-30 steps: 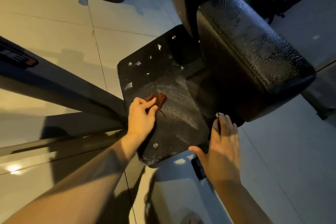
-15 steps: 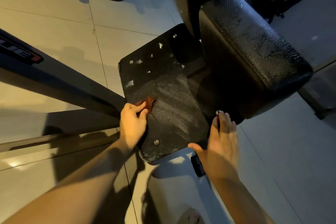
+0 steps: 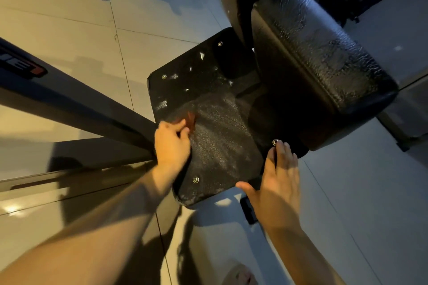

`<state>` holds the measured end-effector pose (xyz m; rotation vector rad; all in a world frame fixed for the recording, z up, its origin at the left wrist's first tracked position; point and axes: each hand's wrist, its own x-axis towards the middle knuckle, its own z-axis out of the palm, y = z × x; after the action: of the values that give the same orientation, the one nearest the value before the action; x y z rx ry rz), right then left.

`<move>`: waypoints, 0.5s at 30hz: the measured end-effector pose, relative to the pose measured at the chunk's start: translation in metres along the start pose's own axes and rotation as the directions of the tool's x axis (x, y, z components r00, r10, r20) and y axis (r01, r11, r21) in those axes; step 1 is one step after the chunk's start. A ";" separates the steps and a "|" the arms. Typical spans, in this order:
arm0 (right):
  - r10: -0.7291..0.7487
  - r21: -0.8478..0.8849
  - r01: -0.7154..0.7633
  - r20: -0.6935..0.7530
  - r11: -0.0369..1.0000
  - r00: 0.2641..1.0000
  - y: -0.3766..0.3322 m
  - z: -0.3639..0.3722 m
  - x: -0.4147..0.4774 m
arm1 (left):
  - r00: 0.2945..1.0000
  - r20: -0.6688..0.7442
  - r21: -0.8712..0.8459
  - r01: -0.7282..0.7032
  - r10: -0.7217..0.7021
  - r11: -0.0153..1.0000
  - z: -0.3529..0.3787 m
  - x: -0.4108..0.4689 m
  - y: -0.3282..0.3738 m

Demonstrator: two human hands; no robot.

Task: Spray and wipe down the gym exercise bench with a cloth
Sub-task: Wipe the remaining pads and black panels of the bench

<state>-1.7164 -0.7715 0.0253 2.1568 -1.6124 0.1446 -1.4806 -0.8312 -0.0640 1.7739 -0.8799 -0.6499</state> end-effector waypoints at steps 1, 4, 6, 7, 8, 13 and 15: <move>0.001 0.003 -0.001 -0.006 1.000 1.000 0.000 0.000 0.000 | 1.000 0.001 -0.019 -0.028 0.028 0.999 0.003 -0.022 0.009; 0.010 -0.016 -0.010 -0.005 1.000 1.000 -0.001 0.001 0.003 | 0.953 0.142 -0.138 -0.249 0.268 0.959 0.017 -0.084 0.039; 0.021 -0.028 -0.021 0.007 0.999 1.000 -0.001 0.001 0.005 | 0.877 0.237 -0.195 -0.378 0.417 0.905 0.021 -0.080 0.046; 0.030 -0.030 -0.030 0.012 0.999 0.999 -0.002 0.001 0.005 | 0.860 0.229 -0.182 -0.422 0.456 0.888 0.022 -0.065 0.046; 0.039 -0.028 -0.038 0.019 0.999 0.999 -0.003 0.001 0.005 | 0.867 0.196 -0.158 -0.433 0.458 0.888 0.023 -0.046 0.041; 0.044 -0.035 -0.042 0.031 0.998 0.999 -0.006 -0.005 0.001 | 0.999 0.043 -0.054 -0.026 0.029 0.998 0.011 0.049 0.003; 0.041 -0.027 -0.040 0.037 0.999 0.998 -0.004 -0.005 0.001 | 0.999 0.029 -0.060 0.021 -0.020 0.998 0.010 0.035 0.012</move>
<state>-1.7112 -0.7689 0.0288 2.1200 -1.6698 0.0951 -1.4705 -0.8680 -0.0569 1.7252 -0.8540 -0.7098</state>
